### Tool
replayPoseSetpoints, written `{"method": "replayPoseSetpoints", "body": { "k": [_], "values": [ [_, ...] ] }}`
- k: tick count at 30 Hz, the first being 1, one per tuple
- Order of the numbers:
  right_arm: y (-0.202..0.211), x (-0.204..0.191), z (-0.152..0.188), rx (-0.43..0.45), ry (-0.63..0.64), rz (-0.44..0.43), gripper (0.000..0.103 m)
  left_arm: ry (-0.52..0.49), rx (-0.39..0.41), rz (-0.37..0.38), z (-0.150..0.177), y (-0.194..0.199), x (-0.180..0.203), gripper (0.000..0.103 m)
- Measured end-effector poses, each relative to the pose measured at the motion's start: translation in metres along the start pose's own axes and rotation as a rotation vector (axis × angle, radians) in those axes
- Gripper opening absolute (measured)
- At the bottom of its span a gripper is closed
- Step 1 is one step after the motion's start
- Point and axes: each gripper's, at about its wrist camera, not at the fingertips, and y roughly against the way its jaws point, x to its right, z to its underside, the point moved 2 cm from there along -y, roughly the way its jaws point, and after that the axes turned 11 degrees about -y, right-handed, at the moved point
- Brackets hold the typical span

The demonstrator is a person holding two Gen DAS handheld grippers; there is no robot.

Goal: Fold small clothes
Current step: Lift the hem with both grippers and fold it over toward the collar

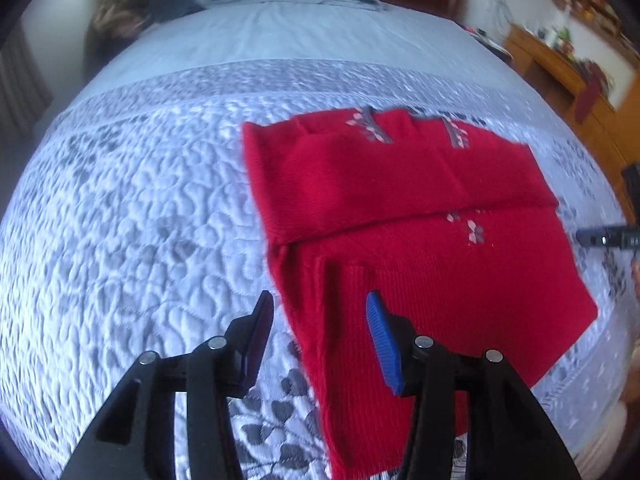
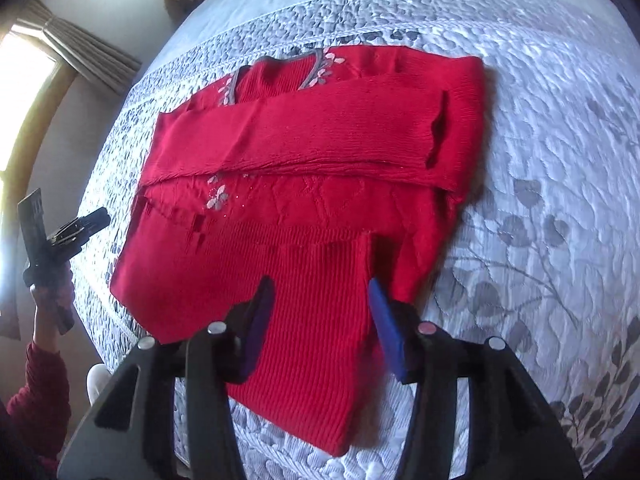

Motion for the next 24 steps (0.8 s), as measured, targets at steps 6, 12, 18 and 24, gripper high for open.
{"method": "replayPoseSetpoints", "body": {
  "k": [6,12,18,24],
  "values": [
    [-0.020,0.005,-0.004,-0.017,0.033,0.042,0.051,-0.061,-0.045,0.000,-0.010,-0.033,0.014,0.049],
    [-0.036,0.009,-0.002,-0.026,0.076,0.054,0.058,-0.069,-0.069,0.063,-0.008,-0.049,0.020,0.045],
    [-0.038,0.001,0.006,-0.001,0.176,0.098,0.018,-0.064,-0.063,0.061,-0.005,-0.052,0.021,0.014],
    [-0.033,0.011,0.005,0.010,0.139,0.063,0.004,-0.025,-0.041,0.090,-0.003,-0.047,0.015,0.008]
  ]
}}
